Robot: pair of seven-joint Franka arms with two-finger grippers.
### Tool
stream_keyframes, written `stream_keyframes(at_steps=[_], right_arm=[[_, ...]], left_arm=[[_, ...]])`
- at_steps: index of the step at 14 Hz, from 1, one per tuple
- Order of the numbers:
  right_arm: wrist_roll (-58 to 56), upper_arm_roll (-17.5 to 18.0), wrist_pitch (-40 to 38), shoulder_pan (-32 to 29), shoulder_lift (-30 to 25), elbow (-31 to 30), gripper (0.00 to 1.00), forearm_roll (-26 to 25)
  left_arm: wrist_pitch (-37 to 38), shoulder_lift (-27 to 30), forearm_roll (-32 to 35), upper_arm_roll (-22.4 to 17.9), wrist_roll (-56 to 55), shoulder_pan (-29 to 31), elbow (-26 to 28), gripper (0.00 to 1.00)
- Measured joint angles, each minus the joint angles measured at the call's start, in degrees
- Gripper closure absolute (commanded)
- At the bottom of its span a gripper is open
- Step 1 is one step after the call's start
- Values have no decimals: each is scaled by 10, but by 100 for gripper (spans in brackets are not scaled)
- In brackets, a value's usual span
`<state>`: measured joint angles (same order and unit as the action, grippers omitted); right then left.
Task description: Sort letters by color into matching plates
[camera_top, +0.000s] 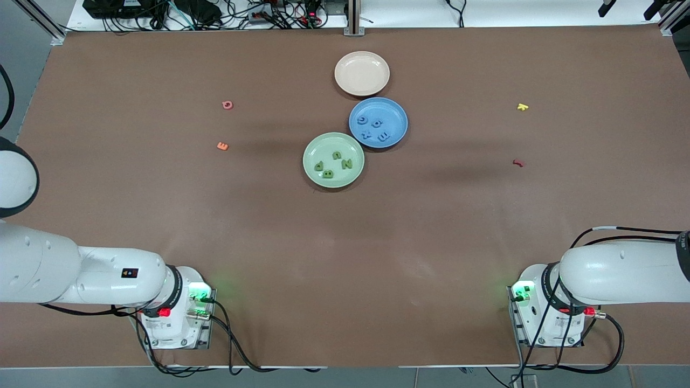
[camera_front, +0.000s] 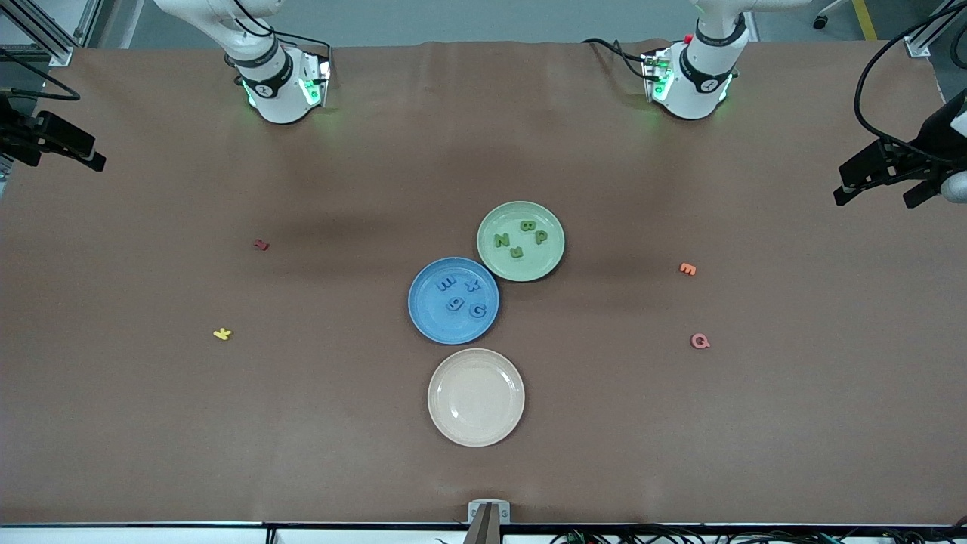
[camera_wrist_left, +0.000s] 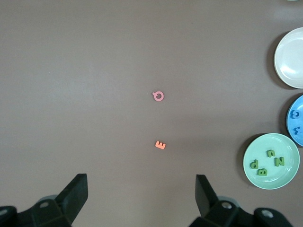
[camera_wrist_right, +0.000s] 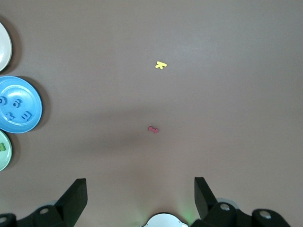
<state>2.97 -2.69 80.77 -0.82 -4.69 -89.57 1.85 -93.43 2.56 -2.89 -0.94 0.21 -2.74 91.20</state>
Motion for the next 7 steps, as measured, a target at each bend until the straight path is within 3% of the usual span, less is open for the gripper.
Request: stream_keyframes(at_steps=[7], right_arm=[[-23, 2, 18, 0, 0, 0, 0, 0]], left_arm=[[0, 0, 0, 0, 0, 0, 0, 0]])
